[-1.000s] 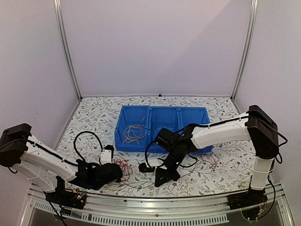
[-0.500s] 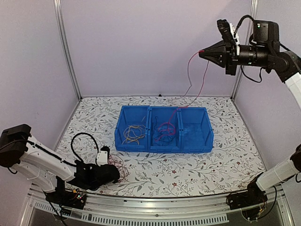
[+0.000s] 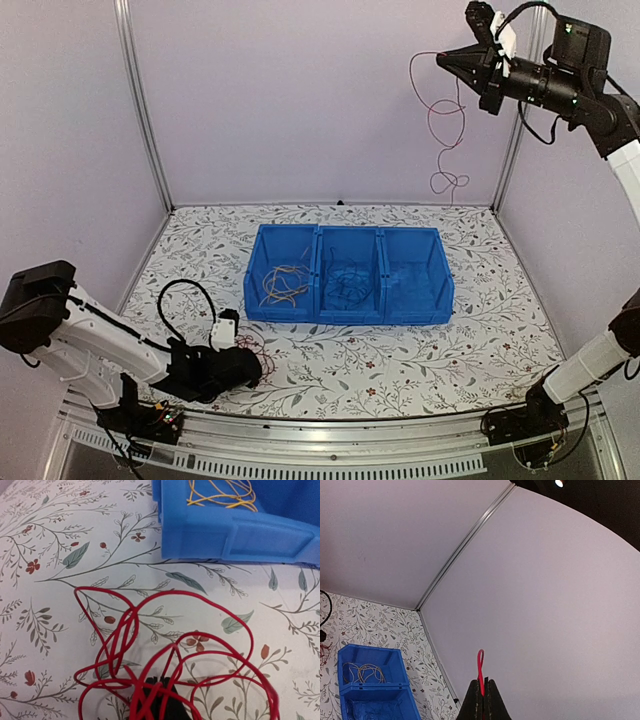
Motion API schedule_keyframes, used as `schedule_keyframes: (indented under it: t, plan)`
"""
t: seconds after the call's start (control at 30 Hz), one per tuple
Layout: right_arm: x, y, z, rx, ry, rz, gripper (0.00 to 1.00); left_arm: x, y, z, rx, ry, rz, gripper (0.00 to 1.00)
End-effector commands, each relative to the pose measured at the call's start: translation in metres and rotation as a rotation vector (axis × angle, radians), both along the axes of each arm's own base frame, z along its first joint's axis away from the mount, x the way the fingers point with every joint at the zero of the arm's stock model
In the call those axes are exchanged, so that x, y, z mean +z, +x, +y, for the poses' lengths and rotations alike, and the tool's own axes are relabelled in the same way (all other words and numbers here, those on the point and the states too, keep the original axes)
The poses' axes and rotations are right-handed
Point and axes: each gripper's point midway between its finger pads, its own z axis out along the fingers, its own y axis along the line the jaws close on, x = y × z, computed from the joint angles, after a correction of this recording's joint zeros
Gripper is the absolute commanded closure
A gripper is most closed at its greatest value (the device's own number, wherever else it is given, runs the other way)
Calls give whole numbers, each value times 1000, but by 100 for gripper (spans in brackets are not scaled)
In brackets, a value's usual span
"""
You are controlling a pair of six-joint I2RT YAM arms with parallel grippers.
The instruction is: Untangle the cables
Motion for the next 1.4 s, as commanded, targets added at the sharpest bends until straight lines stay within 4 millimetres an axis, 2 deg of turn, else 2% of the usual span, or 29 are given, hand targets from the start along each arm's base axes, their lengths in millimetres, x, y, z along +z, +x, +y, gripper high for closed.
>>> schedule_keyframes:
  t: [0.0,0.17,0.33,0.4,0.47,0.7,0.8,0.93,1.17,1.27,1.37]
  plan:
    - [-8,28,-18,-120,-2,-13,100,-3,1,0,-12,39,26,100]
    - [-56,37,-26,-134,-32,86,100,-2,1,-1,-16,37,26,100]
    - [-107,42,-25,-123,-51,194,100,-3,0,-1,-18,38,32,100]
    - [-119,43,-24,-121,-54,217,100,-4,0,-1,-16,36,34,100]
    - [-121,43,-24,-119,-50,224,100,-5,0,-1,-16,36,37,100]
    - [-62,20,-27,-77,13,149,100,-6,-1,-1,-13,37,43,100]
    - [-44,15,-28,-65,32,121,100,-6,0,-3,-12,38,41,100]
    - [-34,14,-27,-60,47,108,100,-7,1,-6,-13,43,42,100]
    - [-31,17,-27,-64,55,105,100,-8,1,-7,-18,59,47,100]
    - [-7,8,-29,-54,82,60,100,-8,1,-6,-17,60,46,100]
    - [28,-9,-33,-33,121,-2,100,-7,1,-6,-15,59,44,100]
